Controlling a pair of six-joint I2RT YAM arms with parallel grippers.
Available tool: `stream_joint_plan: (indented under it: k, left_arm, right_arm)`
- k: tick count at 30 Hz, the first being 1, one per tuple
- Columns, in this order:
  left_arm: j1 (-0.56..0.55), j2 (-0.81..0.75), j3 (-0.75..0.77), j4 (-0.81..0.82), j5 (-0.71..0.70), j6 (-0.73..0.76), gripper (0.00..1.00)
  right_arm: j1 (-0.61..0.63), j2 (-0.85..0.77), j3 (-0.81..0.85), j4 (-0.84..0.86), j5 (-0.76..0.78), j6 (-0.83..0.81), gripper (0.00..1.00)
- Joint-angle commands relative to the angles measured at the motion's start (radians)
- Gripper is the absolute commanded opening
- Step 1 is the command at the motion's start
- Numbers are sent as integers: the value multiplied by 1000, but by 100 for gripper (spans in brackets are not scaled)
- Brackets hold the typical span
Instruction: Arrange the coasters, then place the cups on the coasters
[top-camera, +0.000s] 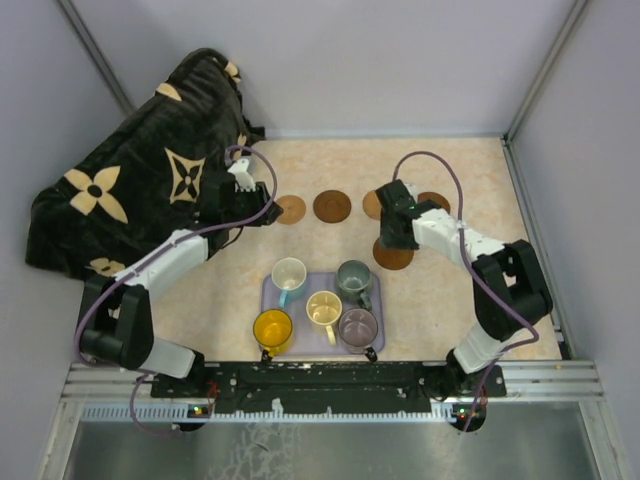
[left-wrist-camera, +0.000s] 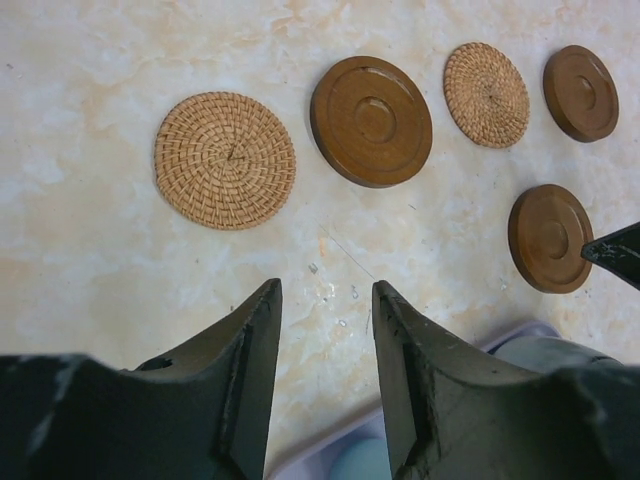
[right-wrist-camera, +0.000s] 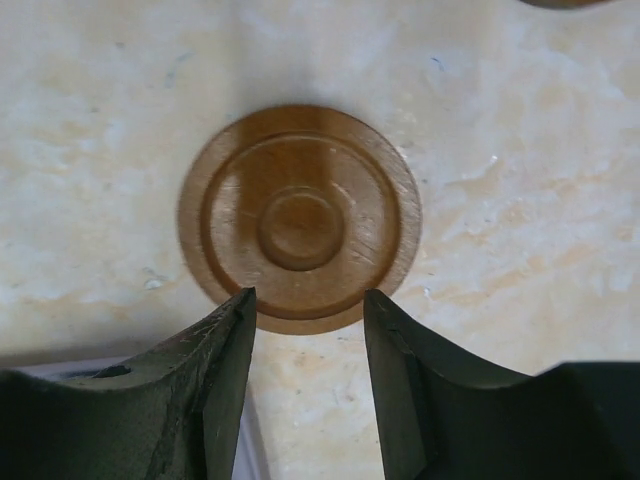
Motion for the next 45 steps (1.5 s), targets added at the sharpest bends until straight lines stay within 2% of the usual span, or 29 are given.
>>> stream_joint_plan:
  k: [1,20,28,39,45]
  left_arm:
    - [-14,-54,-23,-15,-11,-7,48]
    - [-28,-46,-47,-1,-15,-36,49]
    - [-27,-20,-38,8,-13,-41,49]
    - [-26,-2,-20,7,-47,-11,50]
    - [-26,24,-12,18,-44,-13,50]
  right_arm:
    - [-36,-59,-37,30,40,36,48]
    - [-143,100,-31,61,-53,48,46]
    - [-144,138,-41,79,-92,54,47]
    - [-141,304,91,94,-211,44,36]
    - [-65,353,126,89,-224,47,36]
